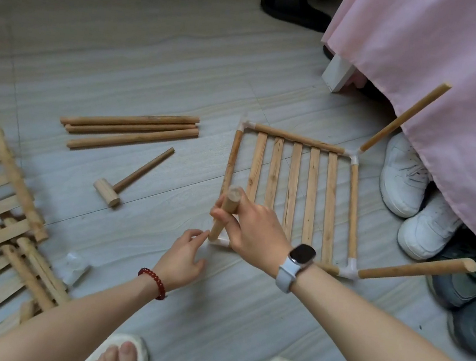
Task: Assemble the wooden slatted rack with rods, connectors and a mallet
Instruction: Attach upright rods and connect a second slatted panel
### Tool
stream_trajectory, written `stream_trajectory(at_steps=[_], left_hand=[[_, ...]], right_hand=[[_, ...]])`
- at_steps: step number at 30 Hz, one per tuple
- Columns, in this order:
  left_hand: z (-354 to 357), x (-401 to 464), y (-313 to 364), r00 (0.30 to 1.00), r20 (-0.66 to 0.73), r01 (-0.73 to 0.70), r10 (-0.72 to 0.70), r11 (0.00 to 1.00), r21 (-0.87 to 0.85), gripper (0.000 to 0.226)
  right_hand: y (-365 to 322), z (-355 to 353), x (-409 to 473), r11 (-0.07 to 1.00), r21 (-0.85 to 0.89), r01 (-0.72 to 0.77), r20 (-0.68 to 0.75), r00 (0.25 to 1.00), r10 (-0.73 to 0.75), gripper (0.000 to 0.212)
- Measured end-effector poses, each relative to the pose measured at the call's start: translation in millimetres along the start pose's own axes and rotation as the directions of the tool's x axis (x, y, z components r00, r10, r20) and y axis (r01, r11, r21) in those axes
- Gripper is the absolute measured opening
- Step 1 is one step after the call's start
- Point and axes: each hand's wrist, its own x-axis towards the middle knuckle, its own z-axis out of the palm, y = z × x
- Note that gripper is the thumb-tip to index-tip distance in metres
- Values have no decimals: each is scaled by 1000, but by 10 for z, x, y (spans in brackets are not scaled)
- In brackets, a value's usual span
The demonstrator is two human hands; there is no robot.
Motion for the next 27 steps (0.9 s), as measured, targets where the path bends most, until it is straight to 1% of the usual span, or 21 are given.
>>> stream_trajectory(at_steps=[2,4,7,11,15,17,20,22,24,25,27], left_hand=[[-27,6,-26,999,25,30,-31,1000,5,62],[-51,16,-67,998,40,39,-39,999,9,57],[-116,59,-104,999,22,45,-45,999,-9,49],[-234,87,-78,998,-3,69,-69,995,-76,46],[-353,-23,-157,992,27,128,-126,990,-60,39],[-449,-112,-209,985,33,170,-169,984,-51,36],[-662,-291,-308,974,-8,224,-225,972,-73,33],[-785,-463,-414,961,-47,266,-273,957,-117,32],[-845,-647,-572,929,-112,327,-353,924,-196,30],[-863,-769,-659,903,-162,354,-398,902,-247,29],[-868,-1012,-840,829,-260,400,-496,849,-344,30]], right_hand=[[-71,41,113,1000,-28,6,41,999,-4,42],[-107,119,132,999,-45,30,56,998,-27,41],[-96,210,72,996,-6,85,36,996,-84,54],[36,280,57,997,56,55,19,998,-56,60],[85,361,40,998,68,10,43,999,-13,81],[101,385,31,997,75,-13,72,997,7,83],[36,379,16,992,101,-71,123,991,58,72],[-12,376,-17,981,128,-144,134,983,126,53],[-35,366,-87,952,177,-249,146,963,225,34],[-45,368,-127,934,182,-308,149,947,284,32],[-63,388,-160,901,131,-414,182,903,389,39]])
